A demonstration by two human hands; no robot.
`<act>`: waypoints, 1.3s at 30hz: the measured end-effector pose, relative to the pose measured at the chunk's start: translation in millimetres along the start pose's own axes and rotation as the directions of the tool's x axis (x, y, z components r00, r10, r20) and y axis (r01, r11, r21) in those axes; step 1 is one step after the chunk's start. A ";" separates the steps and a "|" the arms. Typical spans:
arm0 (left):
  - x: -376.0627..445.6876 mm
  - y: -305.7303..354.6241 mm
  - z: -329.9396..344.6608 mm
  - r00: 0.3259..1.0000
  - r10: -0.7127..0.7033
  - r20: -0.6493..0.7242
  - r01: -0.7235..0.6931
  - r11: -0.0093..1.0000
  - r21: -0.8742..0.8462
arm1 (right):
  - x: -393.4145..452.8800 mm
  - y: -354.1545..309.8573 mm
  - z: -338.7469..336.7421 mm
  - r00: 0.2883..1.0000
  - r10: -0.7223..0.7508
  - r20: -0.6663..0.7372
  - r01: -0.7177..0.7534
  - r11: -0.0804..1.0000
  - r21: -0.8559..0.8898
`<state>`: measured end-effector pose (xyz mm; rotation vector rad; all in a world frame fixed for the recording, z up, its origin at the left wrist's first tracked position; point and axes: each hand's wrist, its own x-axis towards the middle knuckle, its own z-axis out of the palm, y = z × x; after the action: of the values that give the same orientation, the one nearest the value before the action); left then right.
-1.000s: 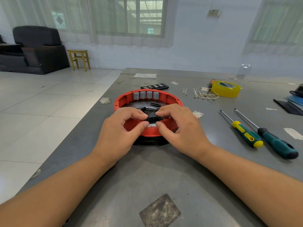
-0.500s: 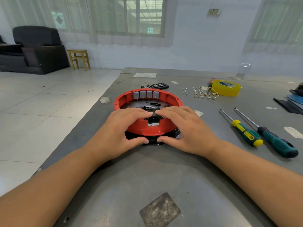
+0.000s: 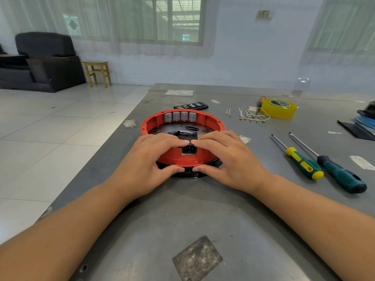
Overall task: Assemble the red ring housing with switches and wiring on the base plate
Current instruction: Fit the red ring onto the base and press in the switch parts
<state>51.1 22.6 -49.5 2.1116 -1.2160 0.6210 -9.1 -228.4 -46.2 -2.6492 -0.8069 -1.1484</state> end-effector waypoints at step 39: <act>-0.4 1.2 3.2 0.995 -0.086 0.054 0.075 0.979 0.190 | -3.5 4.1 -3.6 0.705 0.683 0.188 -0.709 0.677 0.196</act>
<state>50.2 20.1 -51.7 2.3407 -1.1364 0.6613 -11.2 -234.5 -45.9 -2.4239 0.0988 -0.6440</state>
